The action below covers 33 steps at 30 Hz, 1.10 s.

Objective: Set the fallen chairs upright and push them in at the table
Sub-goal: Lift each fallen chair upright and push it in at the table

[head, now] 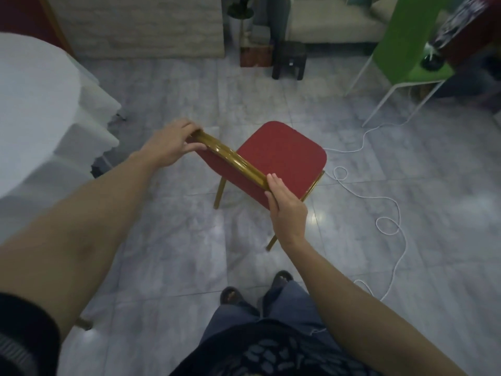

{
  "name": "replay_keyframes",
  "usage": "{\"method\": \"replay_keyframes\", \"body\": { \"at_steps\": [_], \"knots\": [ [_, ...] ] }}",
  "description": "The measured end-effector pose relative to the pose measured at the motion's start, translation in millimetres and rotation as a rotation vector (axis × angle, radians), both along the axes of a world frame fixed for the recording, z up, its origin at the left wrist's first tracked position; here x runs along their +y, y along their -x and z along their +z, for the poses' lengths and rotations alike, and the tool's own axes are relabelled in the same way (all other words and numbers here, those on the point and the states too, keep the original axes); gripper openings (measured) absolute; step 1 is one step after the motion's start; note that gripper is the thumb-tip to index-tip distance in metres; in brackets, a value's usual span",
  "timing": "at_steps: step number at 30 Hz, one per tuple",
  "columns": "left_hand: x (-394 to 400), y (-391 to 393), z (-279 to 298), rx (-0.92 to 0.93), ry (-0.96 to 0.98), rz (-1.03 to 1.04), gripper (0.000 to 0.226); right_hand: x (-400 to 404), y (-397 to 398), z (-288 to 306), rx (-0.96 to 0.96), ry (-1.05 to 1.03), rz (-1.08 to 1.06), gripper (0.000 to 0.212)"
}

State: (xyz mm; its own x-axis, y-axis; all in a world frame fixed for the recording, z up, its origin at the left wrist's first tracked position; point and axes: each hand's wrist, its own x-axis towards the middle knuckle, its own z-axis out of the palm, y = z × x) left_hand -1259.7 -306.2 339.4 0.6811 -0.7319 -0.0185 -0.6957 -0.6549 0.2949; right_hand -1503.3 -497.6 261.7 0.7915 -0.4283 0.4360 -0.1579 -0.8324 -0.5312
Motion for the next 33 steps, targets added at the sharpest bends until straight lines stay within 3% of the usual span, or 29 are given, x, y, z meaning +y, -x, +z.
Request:
{"method": "replay_keyframes", "body": {
  "at_steps": [6,15,21,28,33],
  "knots": [
    [6,28,-6,-0.015,0.082,0.069,0.045,-20,7,-8,-0.007,0.117,0.104,0.039],
    [-23,103,-26,-0.095,0.237,0.379,0.049,-103,5,-5,-0.008,0.15,0.273,0.038],
    [-71,175,-32,-0.191,0.297,0.642,0.048,-175,-7,6,0.092,0.196,0.415,0.043],
    [-110,215,-35,-0.255,0.313,0.83,0.033,-224,-60,5,0.242,0.307,0.606,0.066],
    [-144,200,-44,-0.281,0.421,1.056,0.035,-236,-119,7,0.21,0.247,0.66,0.055]
  ]
}}
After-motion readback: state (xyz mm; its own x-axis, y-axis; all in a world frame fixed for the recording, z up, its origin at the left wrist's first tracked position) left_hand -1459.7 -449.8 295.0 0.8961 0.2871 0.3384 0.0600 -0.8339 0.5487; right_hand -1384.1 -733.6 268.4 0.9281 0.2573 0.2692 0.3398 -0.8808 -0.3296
